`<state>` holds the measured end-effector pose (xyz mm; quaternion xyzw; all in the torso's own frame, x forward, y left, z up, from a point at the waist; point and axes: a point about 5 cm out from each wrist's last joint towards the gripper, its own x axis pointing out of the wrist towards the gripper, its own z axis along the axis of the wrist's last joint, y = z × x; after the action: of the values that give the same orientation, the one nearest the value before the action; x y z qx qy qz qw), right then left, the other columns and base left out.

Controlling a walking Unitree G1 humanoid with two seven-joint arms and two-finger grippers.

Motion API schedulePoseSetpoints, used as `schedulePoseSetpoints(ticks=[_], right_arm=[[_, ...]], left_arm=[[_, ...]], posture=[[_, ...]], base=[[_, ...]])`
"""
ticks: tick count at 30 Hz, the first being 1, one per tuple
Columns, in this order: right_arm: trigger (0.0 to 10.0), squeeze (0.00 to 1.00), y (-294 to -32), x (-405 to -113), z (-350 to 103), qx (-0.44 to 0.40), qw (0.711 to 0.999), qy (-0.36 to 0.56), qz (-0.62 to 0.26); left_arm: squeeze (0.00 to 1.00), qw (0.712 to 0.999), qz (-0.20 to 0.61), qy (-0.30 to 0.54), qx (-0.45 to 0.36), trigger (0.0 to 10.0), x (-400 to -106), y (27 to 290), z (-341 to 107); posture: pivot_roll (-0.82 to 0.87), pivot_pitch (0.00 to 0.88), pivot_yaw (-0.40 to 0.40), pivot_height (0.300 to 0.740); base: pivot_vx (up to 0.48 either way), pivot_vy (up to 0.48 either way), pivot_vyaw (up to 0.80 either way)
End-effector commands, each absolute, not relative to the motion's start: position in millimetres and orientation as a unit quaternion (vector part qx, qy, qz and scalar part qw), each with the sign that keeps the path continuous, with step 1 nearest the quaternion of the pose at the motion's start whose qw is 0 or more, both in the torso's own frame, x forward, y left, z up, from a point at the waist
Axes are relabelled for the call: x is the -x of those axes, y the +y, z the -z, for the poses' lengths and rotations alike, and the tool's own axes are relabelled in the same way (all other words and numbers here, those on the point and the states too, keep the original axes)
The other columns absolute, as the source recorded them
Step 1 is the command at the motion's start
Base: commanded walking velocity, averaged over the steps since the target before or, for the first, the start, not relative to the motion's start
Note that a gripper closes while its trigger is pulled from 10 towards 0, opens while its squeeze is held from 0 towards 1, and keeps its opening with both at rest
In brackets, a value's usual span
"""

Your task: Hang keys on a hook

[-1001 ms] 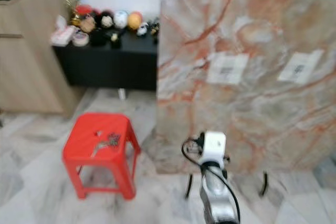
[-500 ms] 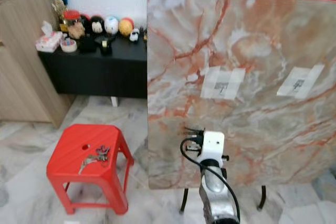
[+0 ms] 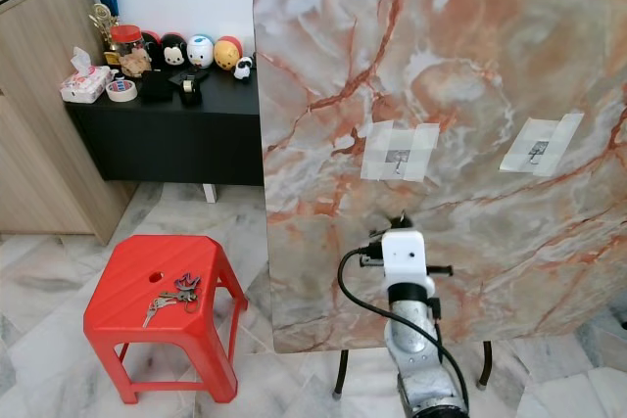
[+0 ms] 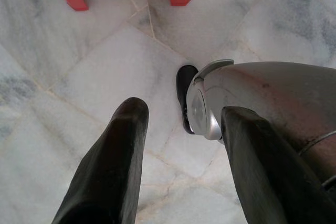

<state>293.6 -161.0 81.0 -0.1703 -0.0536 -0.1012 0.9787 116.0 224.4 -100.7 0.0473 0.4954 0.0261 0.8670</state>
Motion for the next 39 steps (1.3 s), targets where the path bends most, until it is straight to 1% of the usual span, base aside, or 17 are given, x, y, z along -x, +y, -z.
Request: schedulePoseSetpoints(ticks=[1,5,6,8,14,21,25,39], right_arm=[[10.0,0.0,-164.7,-297.2,-92.5,0.195,0.97,-0.076,0.119],[10.0,0.0,-165.2,-296.9,-94.9,0.229,0.962,-0.083,0.125],[10.0,0.0,-164.5,-296.5,-94.8,0.251,0.956,-0.087,0.121],[10.0,0.0,-161.6,-296.8,-95.0,0.264,0.954,-0.093,0.108],[10.0,0.0,-159.2,-298.8,-98.1,0.285,0.947,-0.106,0.102],[10.0,0.0,-169.1,-306.1,-105.5,0.308,0.935,-0.114,0.135],[10.0,0.0,-171.4,-308.9,-105.1,0.306,0.936,-0.106,0.137],[10.0,0.0,-162.7,-318.6,-105.4,0.318,0.937,-0.104,0.1]], left_arm=[[0.0,0.865,-0.018,0.499,-0.045,10.0,-114.4,220.6,102.0],[0.0,0.866,-0.018,0.498,-0.044,10.0,-114.5,220.5,101.9],[0.0,0.866,-0.019,0.498,-0.044,10.0,-114.5,220.5,101.9],[0.0,0.866,-0.019,0.498,-0.044,10.0,-114.6,220.5,101.9],[0.0,0.866,-0.019,0.497,-0.044,10.0,-114.9,220.6,101.8],[0.0,0.867,-0.021,0.496,-0.044,10.0,-115.1,220.7,101.6],[0.0,0.867,-0.02,0.496,-0.044,10.0,-115.0,220.6,101.6],[0.0,0.867,-0.022,0.495,-0.045,10.0,-115.3,221.1,101.5]], posture=[[0.07,0.0,-0.079,0.74],[0.07,0.0,-0.079,0.74],[0.07,0.0,-0.08,0.74],[0.07,0.0,-0.08,0.74],[0.07,0.0,-0.079,0.74],[0.07,0.0,-0.08,0.74],[0.07,0.0,-0.076,0.74],[0.07,0.0,-0.074,0.74]], base=[[0.0,0.0,0.0],[0.0,0.0,0.0],[0.0,0.0,0.0],[0.0,0.0,0.0],[0.0,0.0,0.0],[0.0,0.0,0.0],[0.0,0.0,0.0],[0.0,0.0,0.0]])
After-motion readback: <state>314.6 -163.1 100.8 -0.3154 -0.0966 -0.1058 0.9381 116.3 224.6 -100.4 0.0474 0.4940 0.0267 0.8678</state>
